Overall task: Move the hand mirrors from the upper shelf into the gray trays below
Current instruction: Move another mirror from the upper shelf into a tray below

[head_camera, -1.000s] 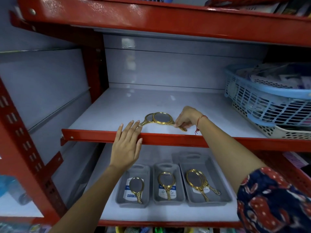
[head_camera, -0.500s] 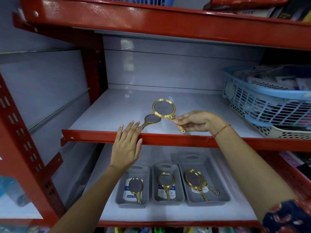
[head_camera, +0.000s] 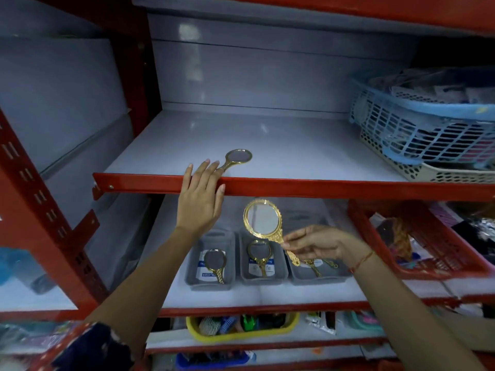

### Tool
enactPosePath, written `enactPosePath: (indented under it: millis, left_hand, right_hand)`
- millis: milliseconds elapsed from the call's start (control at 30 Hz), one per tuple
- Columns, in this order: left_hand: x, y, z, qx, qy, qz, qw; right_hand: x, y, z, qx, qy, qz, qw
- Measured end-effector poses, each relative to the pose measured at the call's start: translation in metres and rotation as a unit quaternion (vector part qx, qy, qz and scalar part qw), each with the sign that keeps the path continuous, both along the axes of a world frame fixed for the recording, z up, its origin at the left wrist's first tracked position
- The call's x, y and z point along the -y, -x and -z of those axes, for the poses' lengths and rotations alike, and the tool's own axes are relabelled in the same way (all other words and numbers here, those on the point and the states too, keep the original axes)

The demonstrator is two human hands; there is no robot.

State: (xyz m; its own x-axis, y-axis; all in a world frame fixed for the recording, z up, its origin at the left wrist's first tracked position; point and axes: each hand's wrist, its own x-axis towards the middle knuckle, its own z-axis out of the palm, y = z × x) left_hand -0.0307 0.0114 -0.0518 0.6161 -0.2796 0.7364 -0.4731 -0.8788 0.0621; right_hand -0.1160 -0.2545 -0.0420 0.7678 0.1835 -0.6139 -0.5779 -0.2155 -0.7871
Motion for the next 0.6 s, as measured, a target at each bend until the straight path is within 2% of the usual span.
enactPosePath:
  millis: [100,200,367,400,467,600]
  left_hand:
    - [0.0,-0.002,0.002,0.011,0.001,0.0,1.0]
    - [0.0,-0.007,0.005,0.029,-0.001,-0.004,1.0]
    - [0.003,-0.006,0.002,0.075,-0.019,0.01,0.997]
    - [0.002,-0.03,0.016,0.068,-0.031,-0.002,0.997]
    - [-0.002,-0.037,0.023,0.094,-0.034,-0.01,0.995]
    - [0.001,-0.039,0.023,0.157,-0.035,-0.035,0.986]
  right_hand:
    - [-0.003,-0.008,0.036,-0.036,0.017,0.014,0.999]
    - [-0.009,-0.026,0.068,-0.048,0.044,0.078,0.995]
    - [-0.021,-0.041,0.103,-0.031,0.055,0.161,0.985]
    - [-0.025,-0.071,0.127,-0.057,0.059,0.151,0.985]
    - [-0.032,-0.078,0.141,-0.077,0.087,0.16,0.98]
    - [-0.04,-0.075,0.15,-0.061,0.103,0.177,0.977]
